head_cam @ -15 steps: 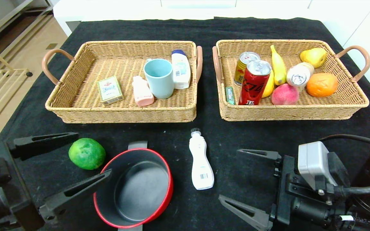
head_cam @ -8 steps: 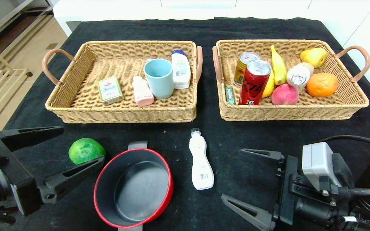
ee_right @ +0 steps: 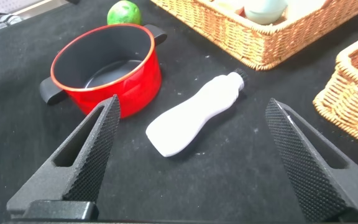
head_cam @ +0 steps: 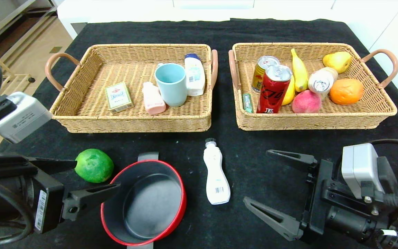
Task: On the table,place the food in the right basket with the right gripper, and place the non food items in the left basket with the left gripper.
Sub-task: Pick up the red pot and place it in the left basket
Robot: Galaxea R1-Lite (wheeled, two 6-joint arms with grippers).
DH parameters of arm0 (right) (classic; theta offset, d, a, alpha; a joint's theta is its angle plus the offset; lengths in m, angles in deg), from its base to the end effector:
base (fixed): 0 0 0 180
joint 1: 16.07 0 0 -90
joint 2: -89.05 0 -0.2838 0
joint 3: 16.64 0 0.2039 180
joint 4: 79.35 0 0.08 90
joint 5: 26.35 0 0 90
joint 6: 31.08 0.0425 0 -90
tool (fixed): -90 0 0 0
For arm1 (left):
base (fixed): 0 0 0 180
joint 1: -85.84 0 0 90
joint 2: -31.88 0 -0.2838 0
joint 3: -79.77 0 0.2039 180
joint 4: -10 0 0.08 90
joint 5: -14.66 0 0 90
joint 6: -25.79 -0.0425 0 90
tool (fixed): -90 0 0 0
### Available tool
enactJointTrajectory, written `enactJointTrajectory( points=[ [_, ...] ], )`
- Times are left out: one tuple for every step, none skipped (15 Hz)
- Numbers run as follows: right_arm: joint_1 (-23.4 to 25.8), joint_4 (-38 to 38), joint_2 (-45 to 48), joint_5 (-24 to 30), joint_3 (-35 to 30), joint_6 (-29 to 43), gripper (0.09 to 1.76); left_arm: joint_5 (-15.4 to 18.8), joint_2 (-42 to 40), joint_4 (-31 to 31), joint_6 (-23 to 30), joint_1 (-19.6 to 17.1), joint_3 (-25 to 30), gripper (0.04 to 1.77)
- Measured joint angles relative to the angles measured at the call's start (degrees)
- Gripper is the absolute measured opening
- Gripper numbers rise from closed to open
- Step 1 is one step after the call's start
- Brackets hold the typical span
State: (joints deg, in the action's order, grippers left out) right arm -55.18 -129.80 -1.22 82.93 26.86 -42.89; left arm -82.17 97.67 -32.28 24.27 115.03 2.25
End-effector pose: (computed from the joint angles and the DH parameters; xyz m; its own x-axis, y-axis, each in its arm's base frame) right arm 0.1936 0.1754 0.1429 0.5226 0.8504 0.0606 -0.8229 0.5217 -0.2250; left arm 0.1670 -0.0875 0.2382 0.8045 -0.3132 -0.5047 0.4065 0.9099 0.0833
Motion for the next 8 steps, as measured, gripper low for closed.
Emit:
enactJointTrajectory(
  points=[
    [0.0, 0.0, 0.2, -0.1, 0.0, -0.1, 1.71, -0.4, 1.2, -1.0, 0.1, 0.7, -1.3, 1.72],
    [-0.1, 0.0, 0.4, 0.0, 0.0, -0.1, 1.71, -0.7, 2.5, -1.2, 0.0, 1.1, -2.2, 1.72],
    [-0.1, 0.0, 0.6, -0.1, 0.0, -0.1, 1.71, -0.7, 3.6, -1.5, -0.4, 1.3, -2.7, 1.72],
    [-0.1, 0.0, 0.7, -0.1, 0.0, -0.1, 1.71, -0.7, 4.7, -1.6, -1.6, 1.4, -3.0, 1.72],
    [-0.1, 0.0, 0.8, -0.1, 0.0, -0.1, 1.71, -0.7, 5.7, -1.6, -2.6, 1.5, -3.1, 1.72],
    [-0.1, 0.0, 0.8, -0.1, 0.0, -0.1, 1.71, -0.7, 6.6, -1.5, -3.0, 1.6, -3.3, 1.72],
    [-0.1, 0.0, 0.8, -0.1, 0.0, -0.1, 1.71, -0.7, 7.6, -1.5, -3.2, 1.6, -3.3, 1.72],
    [-0.1, 0.0, 0.9, -0.1, 0.0, -0.1, 1.71, -0.8, 8.7, -1.5, -3.4, 1.6, -3.3, 1.72]
  ],
)
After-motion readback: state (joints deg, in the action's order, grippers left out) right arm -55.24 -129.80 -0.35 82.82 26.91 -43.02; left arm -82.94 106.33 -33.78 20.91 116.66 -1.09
